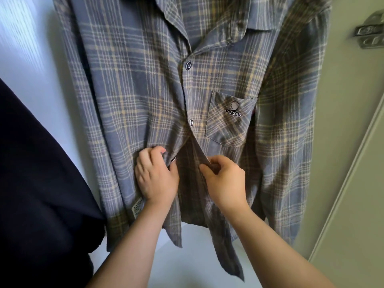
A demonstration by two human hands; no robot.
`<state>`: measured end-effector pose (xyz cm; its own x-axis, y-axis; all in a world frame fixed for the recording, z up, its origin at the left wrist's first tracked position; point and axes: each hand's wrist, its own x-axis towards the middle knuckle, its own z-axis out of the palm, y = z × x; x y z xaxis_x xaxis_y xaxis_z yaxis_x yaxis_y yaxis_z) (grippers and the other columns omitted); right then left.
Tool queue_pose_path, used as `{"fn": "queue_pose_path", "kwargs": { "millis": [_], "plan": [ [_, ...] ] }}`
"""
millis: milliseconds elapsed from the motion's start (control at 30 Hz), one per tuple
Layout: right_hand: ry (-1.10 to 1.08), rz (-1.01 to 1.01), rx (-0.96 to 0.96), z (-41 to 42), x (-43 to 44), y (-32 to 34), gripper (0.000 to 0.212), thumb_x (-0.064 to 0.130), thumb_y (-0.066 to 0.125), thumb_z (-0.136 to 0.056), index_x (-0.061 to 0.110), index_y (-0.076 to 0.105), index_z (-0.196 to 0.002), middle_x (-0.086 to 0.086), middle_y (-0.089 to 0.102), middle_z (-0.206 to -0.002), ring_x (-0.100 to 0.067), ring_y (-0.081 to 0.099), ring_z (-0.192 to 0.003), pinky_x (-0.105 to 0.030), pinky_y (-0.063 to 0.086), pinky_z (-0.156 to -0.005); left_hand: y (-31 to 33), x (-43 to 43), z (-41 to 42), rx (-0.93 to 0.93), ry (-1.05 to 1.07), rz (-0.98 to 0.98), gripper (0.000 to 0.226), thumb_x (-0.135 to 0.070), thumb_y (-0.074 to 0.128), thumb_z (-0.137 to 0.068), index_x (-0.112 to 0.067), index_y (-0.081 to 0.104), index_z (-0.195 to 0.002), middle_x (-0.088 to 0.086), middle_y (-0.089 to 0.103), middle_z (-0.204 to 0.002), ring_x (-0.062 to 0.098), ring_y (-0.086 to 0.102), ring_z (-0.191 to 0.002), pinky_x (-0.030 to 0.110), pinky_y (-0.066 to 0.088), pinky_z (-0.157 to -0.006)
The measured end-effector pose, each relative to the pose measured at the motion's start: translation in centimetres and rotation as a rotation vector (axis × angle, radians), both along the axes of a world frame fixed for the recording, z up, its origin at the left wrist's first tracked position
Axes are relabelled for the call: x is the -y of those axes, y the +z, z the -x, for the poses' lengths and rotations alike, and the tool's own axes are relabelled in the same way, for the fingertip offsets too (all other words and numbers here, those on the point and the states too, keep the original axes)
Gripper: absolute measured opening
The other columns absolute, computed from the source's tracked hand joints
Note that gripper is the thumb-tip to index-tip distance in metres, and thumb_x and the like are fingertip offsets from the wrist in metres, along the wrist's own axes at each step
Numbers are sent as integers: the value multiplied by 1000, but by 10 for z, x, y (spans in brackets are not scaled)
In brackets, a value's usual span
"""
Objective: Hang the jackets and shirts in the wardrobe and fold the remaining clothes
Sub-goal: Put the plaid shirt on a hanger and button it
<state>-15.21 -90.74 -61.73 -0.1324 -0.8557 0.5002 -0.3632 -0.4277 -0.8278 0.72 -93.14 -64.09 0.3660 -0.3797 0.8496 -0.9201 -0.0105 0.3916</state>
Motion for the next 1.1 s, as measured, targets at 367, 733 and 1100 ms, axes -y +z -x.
{"fn": "queue_pose_path", "kwargs": {
  "millis": [367, 733, 1100],
  "plan": [
    [-96, 202, -303, -2, -21, -19, 10, 20, 69, -95, 12, 73, -99, 1, 67, -93, -17, 61, -87, -24, 47, -77, -7, -48, 12, 29, -531, 117, 26, -5, 77, -87, -18, 63, -105, -9, 66, -91, 6, 61, -82, 9, 45, -79],
    [5, 17, -27, -7, -26, -31, 25, 26, 75, -90, 39, 56, -82, 18, 65, -71, 4, 62, -74, -8, 44, -61, -9, -59, 9, 127, -578, 133, 15, 13, 59, -90, -1, 64, -86, 4, 62, -88, 21, 59, -82, 36, 50, -76],
    [164, -145, 143, -22, -20, -32, 8, 25, 62, -99, 31, 64, -95, 11, 73, -76, -9, 72, -67, -35, 61, -67, 2, -53, -1, -241, -716, -105, 32, 4, 63, -92, -21, 77, -106, -13, 70, -99, 9, 66, -93, 20, 51, -82]
  ]
}}
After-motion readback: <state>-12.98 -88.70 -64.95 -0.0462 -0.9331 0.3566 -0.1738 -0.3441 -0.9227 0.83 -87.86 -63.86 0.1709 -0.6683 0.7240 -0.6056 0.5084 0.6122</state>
